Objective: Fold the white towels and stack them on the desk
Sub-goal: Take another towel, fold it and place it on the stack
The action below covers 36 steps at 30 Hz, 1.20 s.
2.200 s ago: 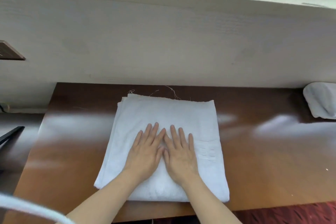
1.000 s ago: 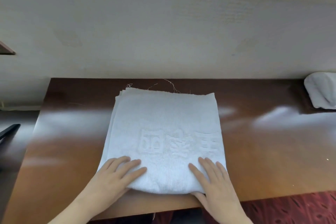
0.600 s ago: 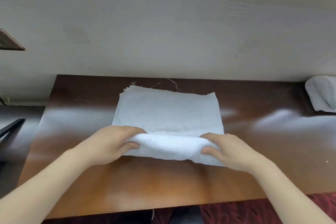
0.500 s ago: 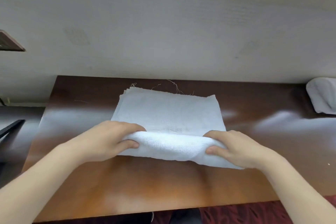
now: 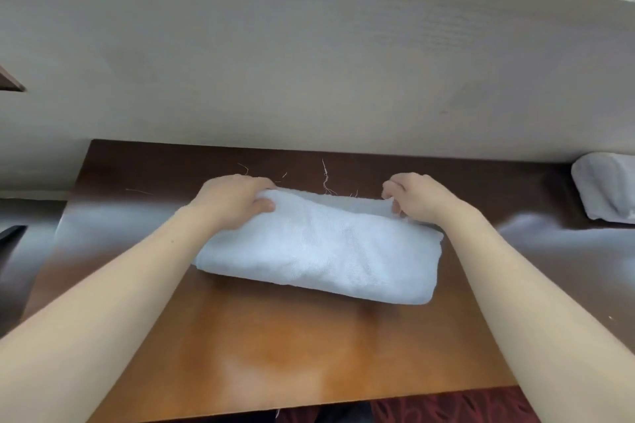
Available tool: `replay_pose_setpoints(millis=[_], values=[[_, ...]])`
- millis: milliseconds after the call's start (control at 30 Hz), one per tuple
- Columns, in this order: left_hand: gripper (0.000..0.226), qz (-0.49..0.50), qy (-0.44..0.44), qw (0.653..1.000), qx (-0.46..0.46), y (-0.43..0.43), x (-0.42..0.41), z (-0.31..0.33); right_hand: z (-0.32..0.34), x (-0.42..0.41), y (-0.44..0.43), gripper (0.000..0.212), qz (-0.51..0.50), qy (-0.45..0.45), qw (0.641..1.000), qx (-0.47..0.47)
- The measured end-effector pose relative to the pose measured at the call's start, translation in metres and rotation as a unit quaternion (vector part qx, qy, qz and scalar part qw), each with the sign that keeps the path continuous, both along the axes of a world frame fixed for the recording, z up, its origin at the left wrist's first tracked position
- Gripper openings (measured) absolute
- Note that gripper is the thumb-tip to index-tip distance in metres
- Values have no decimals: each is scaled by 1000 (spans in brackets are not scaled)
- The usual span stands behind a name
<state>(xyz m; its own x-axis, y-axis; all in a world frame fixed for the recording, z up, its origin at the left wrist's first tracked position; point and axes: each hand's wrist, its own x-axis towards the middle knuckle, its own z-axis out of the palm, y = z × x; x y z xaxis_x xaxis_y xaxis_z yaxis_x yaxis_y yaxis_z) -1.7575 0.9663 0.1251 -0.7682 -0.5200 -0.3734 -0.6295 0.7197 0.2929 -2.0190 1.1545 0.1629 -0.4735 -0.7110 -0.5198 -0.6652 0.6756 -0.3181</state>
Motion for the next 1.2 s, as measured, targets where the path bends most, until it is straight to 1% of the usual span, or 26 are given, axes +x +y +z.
replay_pose_setpoints(millis=[33, 67, 133, 167, 200, 233, 267, 333, 433, 467, 533, 600, 667, 700, 767, 833, 900, 933, 967, 1000, 1033, 1067, 1100, 1133, 1167, 1200], values=[[37, 4, 3, 1000, 1, 3, 0, -5, 3, 7, 3, 29, -12, -37, 999, -4], [37, 10, 3, 1000, 1, 6, 2, -10, 9, 16, 10, 43, -2, -63, 998, 10], [36, 30, 5, 1000, 8, 11, 7, -17, 18, 33, 28, 75, 35, -71, 995, 65], [36, 42, 14, 999, 13, 12, 10, -18, 18, 36, 39, 81, 54, -61, 993, 91], [36, 51, 29, 998, 17, 12, 12, -19, 15, 36, 47, 78, 66, -49, 991, 110], [36, 55, 47, 997, 18, 14, 13, -19, 13, 33, 52, 66, 61, -44, 990, 121], [35, 55, 66, 996, 12, 15, 15, -19, 11, 27, 54, 53, 47, -58, 990, 118], [33, 54, 98, 994, -13, 15, 21, -19, 11, 14, 52, 34, 20, -135, 988, 77], [31, 68, 111, 990, -56, 10, 30, -23, 12, -4, 35, 25, -30, -256, 966, -20], [31, 75, 109, 989, -70, 9, 31, -25, 7, -10, 28, 25, -53, -275, 959, -40], [29, 89, 103, 987, -91, 8, 30, -32, -9, -18, 14, 24, -91, -281, 954, -52], [27, 120, 109, 980, -112, 10, 24, -38, -28, -20, 6, 22, -109, -257, 959, -45], [25, 147, 146, 968, -142, 20, 14, -36, -41, -20, 3, 16, -126, -247, 960, -51], [26, 140, 172, 963, -153, 29, 8, -33, -43, -21, 2, 13, -129, -242, 959, -62], [39, 72, 205, 967, -132, 54, -3, -29, -45, -22, 2, 10, -104, -200, 970, -88], [54, -8, 161, 984, -79, 80, -13, -30, -49, -22, 6, 18, -72, -118, 984, -116], [64, -40, 96, 993, -59, 88, -22, -36, -54, -22, 10, 28, -75, -74, 987, -121], [66, -45, 72, 995, -59, 87, -26, -39, -55, -21, 11, 30, -79, -56, 990, -107], [67, -48, 56, 995, -65, 85, -31, -41, -55, -19, 10, 30, -68, -13, 994, -85], [68, -50, 48, 995, -73, 82, -35, -43, -53, -13, 7, 28, -41, 66, 994, -75], [68, -54, 42, 995, -77, 80, -38, -44, -50, -1, 2, 26, -6, 161, 983, -91], [68, -57, 36, 995, -76, 78, -40, -45, -47, 15, -5, 27, 23, 229, 963, -137], [68, -59, 32, 995, -72, 76, -42, -45, -44, 34, -10, 30, 49, 242, 951, -188], [68, -59, 32, 996, -66, 75, -43, -46, -45, 53, -12, 33, 85, 223, 948, -209], [68, -59, 32, 996, -60, 73, -44, -47, -49, 70, -12, 41, 119, 181, 957, -190], [69, -62, 31, 996, -55, 71, -44, -47, -57, 80, -10, 54, 145, 144, 968, -145]])
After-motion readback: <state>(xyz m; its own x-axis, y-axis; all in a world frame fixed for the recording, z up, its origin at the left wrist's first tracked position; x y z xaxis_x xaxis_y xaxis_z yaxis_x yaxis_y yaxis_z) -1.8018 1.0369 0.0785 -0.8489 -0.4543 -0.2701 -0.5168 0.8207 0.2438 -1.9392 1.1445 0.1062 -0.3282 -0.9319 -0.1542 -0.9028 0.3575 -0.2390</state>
